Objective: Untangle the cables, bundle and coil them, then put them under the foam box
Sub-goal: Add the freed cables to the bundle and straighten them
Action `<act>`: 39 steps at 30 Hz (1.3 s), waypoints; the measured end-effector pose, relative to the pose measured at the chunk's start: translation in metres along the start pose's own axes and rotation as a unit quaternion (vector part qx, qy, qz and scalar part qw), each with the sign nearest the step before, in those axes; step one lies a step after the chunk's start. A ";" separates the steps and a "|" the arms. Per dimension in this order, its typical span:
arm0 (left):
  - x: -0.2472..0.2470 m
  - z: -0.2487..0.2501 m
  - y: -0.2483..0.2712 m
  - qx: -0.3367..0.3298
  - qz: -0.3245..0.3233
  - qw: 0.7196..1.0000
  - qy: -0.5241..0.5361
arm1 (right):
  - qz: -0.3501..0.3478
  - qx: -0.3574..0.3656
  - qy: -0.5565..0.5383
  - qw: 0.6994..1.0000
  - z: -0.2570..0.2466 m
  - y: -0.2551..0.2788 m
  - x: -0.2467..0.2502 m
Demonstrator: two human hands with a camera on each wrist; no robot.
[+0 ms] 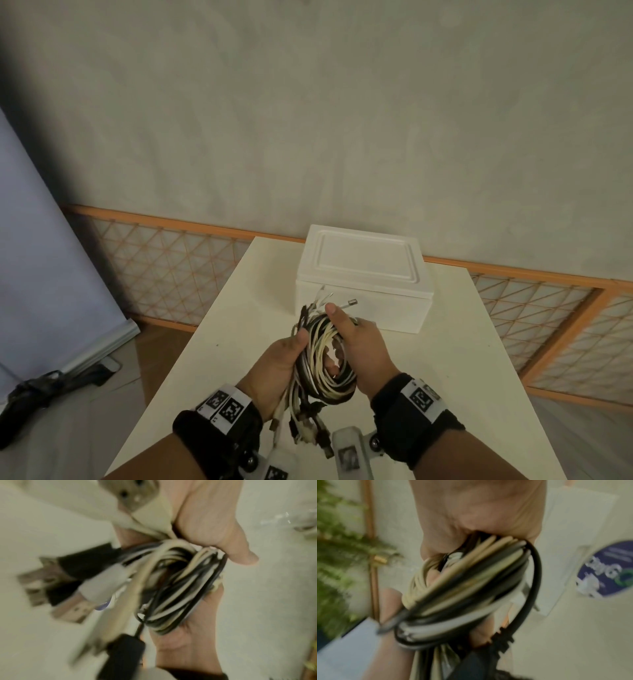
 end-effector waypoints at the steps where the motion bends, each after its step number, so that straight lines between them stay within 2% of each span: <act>1: -0.004 0.004 0.004 -0.001 0.000 1.000 -0.001 | 0.013 0.010 0.020 1.000 0.000 -0.004 0.003; 3: -0.012 0.009 0.011 -0.004 0.009 1.000 -0.027 | 0.020 0.004 0.034 0.999 0.004 -0.007 0.003; 4: -0.013 0.011 0.012 -0.018 0.027 0.997 -0.077 | 0.021 -0.002 0.033 0.999 0.006 -0.009 0.003; 5: -0.013 0.016 0.012 -0.041 0.057 0.989 -0.129 | 0.020 -0.006 0.026 0.999 0.008 -0.009 0.001; 8: -0.002 0.020 0.007 -0.072 0.138 0.970 -0.184 | 0.010 -0.013 0.037 0.999 0.010 -0.007 -0.004; 12: 0.019 0.018 0.002 -0.026 0.190 0.964 -0.184 | -0.043 -0.051 0.048 0.997 0.014 -0.005 -0.007; 14: 0.035 0.015 0.000 -0.002 0.218 0.961 -0.169 | 0.006 -0.063 0.058 0.996 0.017 -0.009 0.004; 15: 0.042 0.013 -0.001 0.006 0.227 0.959 -0.169 | 0.047 -0.031 0.073 0.996 0.011 -0.011 0.013; 16: 0.048 0.013 -0.003 0.009 0.232 0.956 -0.177 | 0.078 0.043 0.089 0.992 -0.004 -0.008 0.019; 17: 0.049 0.015 -0.003 0.009 0.233 0.953 -0.194 | 0.094 0.155 0.131 0.975 -0.024 -0.002 0.023; 18: 0.051 0.018 -0.004 0.002 0.232 0.947 -0.222 | 0.087 0.274 0.204 0.936 -0.048 0.009 0.019; 19: 0.049 0.021 -0.005 -0.011 0.224 0.940 -0.258 | 0.052 0.381 0.294 0.875 -0.066 0.022 0.005; 20: 0.045 0.024 -0.007 -0.026 0.205 0.931 -0.301 | -0.010 0.464 0.383 0.798 -0.075 0.035 -0.015; 21: 0.039 0.026 -0.009 -0.041 0.175 0.920 -0.349 | -0.087 0.503 0.464 0.724 -0.071 0.042 -0.035; 22: 0.031 0.027 -0.011 -0.055 0.144 0.902 -0.402 | -0.151 0.506 0.530 0.664 -0.063 0.045 -0.048; 23: 0.023 0.027 -0.011 -0.068 0.113 0.882 -0.452 | -0.190 0.489 0.578 0.625 -0.054 0.042 -0.055; 24: 0.016 0.027 -0.010 -0.078 0.089 0.867 -0.483 | -0.207 0.467 0.608 0.608 -0.047 0.036 -0.056; 25: 0.011 0.027 -0.009 -0.085 0.071 0.863 -0.493 | -0.208 0.444 0.617 0.615 -0.044 0.030 -0.054; 26: 0.009 0.029 -0.008 -0.092 0.064 0.862 -0.494 | -0.195 0.427 0.614 0.635 -0.042 0.024 -0.050; 29: 0.007 0.040 -0.004 -0.122 0.060 0.854 -0.502 | -0.126 0.403 0.594 0.685 -0.040 0.015 -0.042; 32: 0.003 0.046 -0.001 -0.142 0.050 0.848 -0.507 | -0.046 0.419 0.589 0.690 -0.043 0.020 -0.040; 34: 0.000 0.050 0.003 -0.156 0.047 0.848 -0.504 | -0.023 0.430 0.556 0.711 -0.046 0.022 -0.037; 35: -0.002 0.052 0.005 -0.164 0.046 0.851 -0.497 | -0.014 0.425 0.521 0.740 -0.048 0.021 -0.033; 37: -0.005 0.057 0.007 -0.179 0.049 0.857 -0.480 | -0.027 0.368 0.422 0.828 -0.045 0.016 -0.022; 39: -0.009 0.060 0.009 -0.185 0.046 0.858 -0.477 | -0.049 0.339 0.310 0.887 -0.044 0.016 -0.017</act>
Point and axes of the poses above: each hand's wrist, its own y-axis away from the middle knuckle, its own x-axis out of the back of the hand, z = x × y, the point moved 8 cm from there along -y, towards the middle knuckle, and after that the axes turned 5 degrees about z, right-handed, at the moved point
